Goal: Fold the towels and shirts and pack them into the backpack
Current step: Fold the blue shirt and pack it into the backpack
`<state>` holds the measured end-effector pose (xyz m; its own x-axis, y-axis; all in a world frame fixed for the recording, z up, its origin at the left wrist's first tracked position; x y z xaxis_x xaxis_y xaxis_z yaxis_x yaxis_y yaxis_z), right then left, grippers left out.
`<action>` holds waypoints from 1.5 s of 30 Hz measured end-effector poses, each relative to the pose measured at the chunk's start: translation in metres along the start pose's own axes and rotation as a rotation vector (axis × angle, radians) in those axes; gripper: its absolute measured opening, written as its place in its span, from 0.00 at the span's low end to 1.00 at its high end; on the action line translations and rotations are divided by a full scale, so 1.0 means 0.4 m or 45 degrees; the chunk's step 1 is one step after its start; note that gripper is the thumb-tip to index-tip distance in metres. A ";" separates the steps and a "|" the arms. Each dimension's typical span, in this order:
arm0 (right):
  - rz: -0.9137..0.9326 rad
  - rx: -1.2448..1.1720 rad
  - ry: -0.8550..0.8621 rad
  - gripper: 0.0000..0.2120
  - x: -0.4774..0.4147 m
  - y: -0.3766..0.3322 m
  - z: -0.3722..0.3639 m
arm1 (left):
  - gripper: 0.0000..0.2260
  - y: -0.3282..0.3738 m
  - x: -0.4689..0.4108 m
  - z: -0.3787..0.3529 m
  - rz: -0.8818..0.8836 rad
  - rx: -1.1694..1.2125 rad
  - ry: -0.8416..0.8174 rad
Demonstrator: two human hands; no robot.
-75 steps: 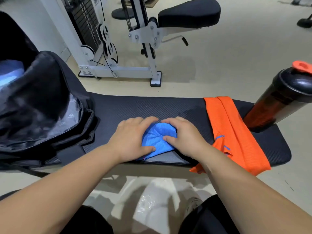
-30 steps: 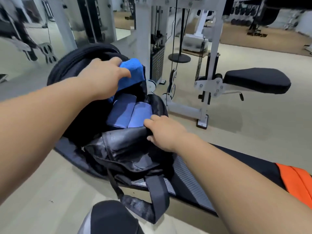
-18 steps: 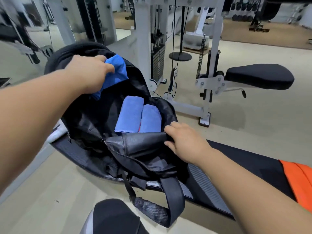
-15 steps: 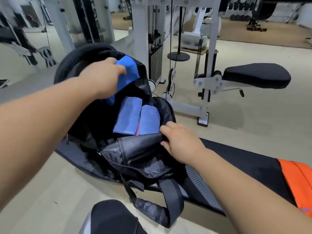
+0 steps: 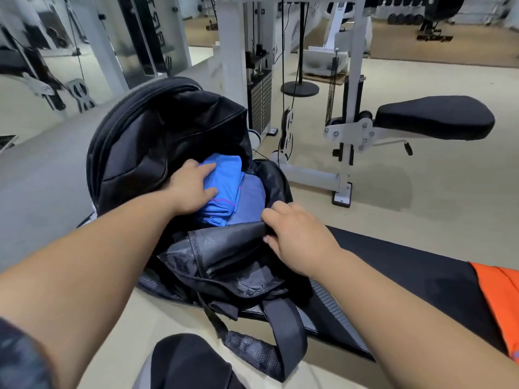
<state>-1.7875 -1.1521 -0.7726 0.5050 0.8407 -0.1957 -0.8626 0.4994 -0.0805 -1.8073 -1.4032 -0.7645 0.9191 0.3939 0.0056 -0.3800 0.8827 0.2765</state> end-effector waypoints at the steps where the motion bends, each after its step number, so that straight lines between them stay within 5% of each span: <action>1: 0.002 -0.002 0.007 0.10 0.000 0.000 0.000 | 0.26 0.008 -0.003 0.005 -0.055 -0.283 0.128; 4: 0.007 0.008 0.021 0.11 0.000 0.000 -0.001 | 0.23 0.054 -0.001 0.004 -0.399 -0.603 0.344; 6: 0.012 0.030 0.021 0.11 0.000 0.000 -0.003 | 0.29 0.061 0.001 -0.015 -0.550 -0.480 0.168; 11: 0.019 0.040 0.023 0.11 -0.002 0.005 -0.009 | 0.41 -0.001 -0.014 -0.076 -0.377 -0.574 -0.070; 15: 0.020 0.051 0.027 0.11 0.001 0.003 -0.018 | 0.32 -0.031 -0.056 -0.096 -0.326 -0.647 -0.102; 22: -0.007 0.006 0.018 0.12 0.009 0.000 -0.020 | 0.30 0.002 -0.061 -0.125 -0.342 -0.422 -0.196; 30: 0.002 0.001 -0.102 0.38 0.030 0.017 0.007 | 0.26 0.032 -0.051 -0.030 -0.155 -0.088 -0.211; 38: -0.224 -0.080 -0.120 0.40 0.166 0.099 0.002 | 0.27 0.318 0.161 0.007 -0.418 0.070 -0.162; 45: -0.797 -0.065 -0.210 0.37 0.522 0.296 -0.037 | 0.32 0.660 0.388 -0.154 -0.688 0.158 -0.265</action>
<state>-1.7848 -0.9206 -0.8377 0.9072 0.4171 0.0559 -0.4020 0.8982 -0.1778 -1.7713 -1.0932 -0.7499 0.9848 -0.1729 0.0177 0.1513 0.9027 0.4028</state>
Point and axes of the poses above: each hand's wrist, its own x-axis away from the middle knuckle, its own z-axis out of the back of the hand, y = z × x, the point moved 4 cm from there along -x, towards the middle knuckle, and after that the axes turned 8 degrees about z, right-handed, at the moved point
